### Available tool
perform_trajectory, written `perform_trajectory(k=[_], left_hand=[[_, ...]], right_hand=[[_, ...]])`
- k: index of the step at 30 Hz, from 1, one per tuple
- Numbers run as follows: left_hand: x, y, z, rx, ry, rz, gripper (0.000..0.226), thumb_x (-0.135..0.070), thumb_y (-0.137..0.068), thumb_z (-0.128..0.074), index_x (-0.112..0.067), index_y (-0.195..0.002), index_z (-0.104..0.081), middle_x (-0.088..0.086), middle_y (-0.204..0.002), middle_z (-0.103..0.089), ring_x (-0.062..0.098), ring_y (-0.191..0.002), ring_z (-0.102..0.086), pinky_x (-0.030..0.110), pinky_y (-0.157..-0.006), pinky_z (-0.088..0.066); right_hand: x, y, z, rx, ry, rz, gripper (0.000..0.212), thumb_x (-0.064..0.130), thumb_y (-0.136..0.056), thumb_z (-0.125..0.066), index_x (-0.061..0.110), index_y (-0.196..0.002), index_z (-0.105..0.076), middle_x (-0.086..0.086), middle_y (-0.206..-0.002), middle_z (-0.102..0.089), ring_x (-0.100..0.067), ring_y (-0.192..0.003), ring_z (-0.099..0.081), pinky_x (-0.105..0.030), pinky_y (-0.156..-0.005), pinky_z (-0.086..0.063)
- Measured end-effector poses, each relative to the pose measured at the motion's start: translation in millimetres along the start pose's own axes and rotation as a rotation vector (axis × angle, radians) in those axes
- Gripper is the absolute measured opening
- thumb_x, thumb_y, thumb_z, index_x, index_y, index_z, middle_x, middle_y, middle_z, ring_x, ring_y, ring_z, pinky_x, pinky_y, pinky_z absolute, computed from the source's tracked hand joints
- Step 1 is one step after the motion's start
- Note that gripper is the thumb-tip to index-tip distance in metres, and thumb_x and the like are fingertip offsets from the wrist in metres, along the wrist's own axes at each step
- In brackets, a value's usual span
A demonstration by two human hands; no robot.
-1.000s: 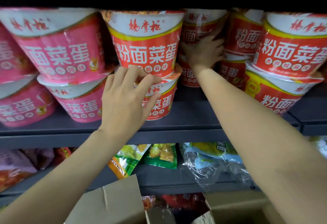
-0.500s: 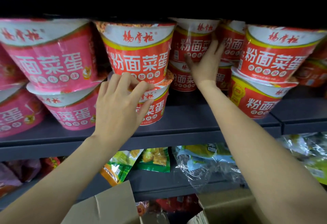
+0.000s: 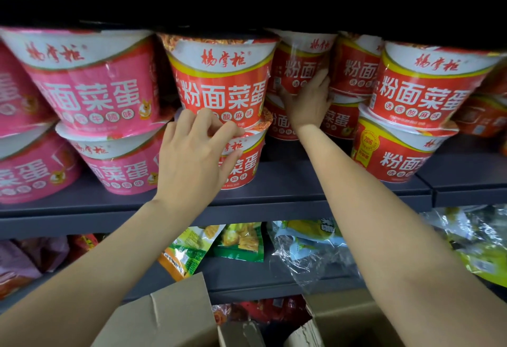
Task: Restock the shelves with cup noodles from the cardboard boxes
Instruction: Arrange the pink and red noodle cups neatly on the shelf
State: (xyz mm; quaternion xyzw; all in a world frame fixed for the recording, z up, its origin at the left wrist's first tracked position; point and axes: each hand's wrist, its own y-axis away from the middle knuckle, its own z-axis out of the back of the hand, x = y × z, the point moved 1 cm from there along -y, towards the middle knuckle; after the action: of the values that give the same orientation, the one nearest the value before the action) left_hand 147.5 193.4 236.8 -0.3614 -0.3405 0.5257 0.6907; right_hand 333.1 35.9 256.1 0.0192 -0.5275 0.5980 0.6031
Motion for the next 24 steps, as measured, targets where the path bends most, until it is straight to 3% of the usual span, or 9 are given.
perform_trajectory(k=[2,5,9,12,16,20,24], left_hand=[[-0.7,0.0,0.3,0.008,-0.002,0.003,0.025,-0.027,-0.078,-0.075,-0.015,-0.095,-0.063,0.008,-0.086,-0.053,0.027,-0.081,-0.045,0.038,-0.067,-0.041],[-3.1,2.3,-0.1,0.007,-0.008,0.038,0.024,-0.026,-0.080,-0.074,-0.014,-0.097,-0.062,0.009,-0.088,-0.054,0.029,-0.082,-0.046,0.041,-0.068,-0.041],[-9.8,7.0,-1.0,0.005,-0.013,0.107,0.023,-0.024,-0.082,-0.071,-0.013,-0.101,-0.063,0.011,-0.094,-0.055,0.032,-0.086,-0.048,0.041,-0.070,-0.040],[-12.7,8.2,-0.1,0.008,-0.009,0.145,0.023,-0.022,-0.083,-0.070,-0.013,-0.103,-0.064,0.012,-0.096,-0.055,0.032,-0.089,-0.047,0.042,-0.074,-0.041],[-12.0,11.6,-2.7,-0.007,0.048,0.183,0.025,-0.021,-0.083,-0.071,-0.012,-0.105,-0.065,0.013,-0.096,-0.054,0.033,-0.090,-0.046,0.040,-0.078,-0.039],[-13.3,11.9,-4.1,-0.025,0.096,0.206,0.026,-0.021,-0.082,-0.072,-0.012,-0.106,-0.065,0.015,-0.097,-0.055,0.034,-0.091,-0.046,0.039,-0.080,-0.038],[-15.1,10.9,-2.6,-0.034,0.106,0.203,0.026,-0.022,-0.082,-0.072,-0.012,-0.105,-0.065,0.015,-0.097,-0.056,0.034,-0.090,-0.047,0.039,-0.078,-0.038]], right_hand=[[-2.3,19.0,19.8,0.014,-0.086,0.036,0.088,0.039,-0.080,-0.071,0.004,-0.145,-0.024,-0.018,-0.144,-0.037,-0.034,-0.132,-0.037,-0.040,-0.110,-0.030],[-19.8,71.7,76.1,0.056,-0.203,0.118,0.062,0.025,-0.086,-0.067,0.013,-0.140,-0.039,-0.008,-0.139,-0.044,-0.018,-0.126,-0.043,-0.025,-0.101,-0.035],[-66.6,114.2,163.1,-0.086,-0.205,0.148,0.034,0.015,-0.084,-0.064,0.016,-0.118,-0.058,0.002,-0.115,-0.058,-0.020,-0.109,-0.056,-0.034,-0.093,-0.046],[-100.2,99.2,203.3,-0.177,-0.136,0.069,0.049,0.024,-0.079,-0.069,0.016,-0.123,-0.051,-0.006,-0.123,-0.050,-0.029,-0.115,-0.049,-0.044,-0.097,-0.042],[-127.5,59.3,214.6,0.027,-0.083,-0.042,0.090,0.035,-0.067,-0.085,0.014,-0.136,-0.031,-0.019,-0.148,-0.020,-0.030,-0.140,-0.020,-0.036,-0.109,-0.023],[-125.4,37.2,202.6,0.193,-0.237,-0.076,0.078,0.025,-0.064,-0.087,0.021,-0.114,-0.027,-0.012,-0.136,-0.032,-0.017,-0.123,-0.038,-0.034,-0.105,-0.036],[-119.0,49.0,184.9,0.029,-0.185,-0.107,0.068,0.028,-0.067,-0.085,0.021,-0.107,-0.031,-0.008,-0.132,-0.038,-0.009,-0.106,-0.042,-0.029,-0.092,-0.041]])
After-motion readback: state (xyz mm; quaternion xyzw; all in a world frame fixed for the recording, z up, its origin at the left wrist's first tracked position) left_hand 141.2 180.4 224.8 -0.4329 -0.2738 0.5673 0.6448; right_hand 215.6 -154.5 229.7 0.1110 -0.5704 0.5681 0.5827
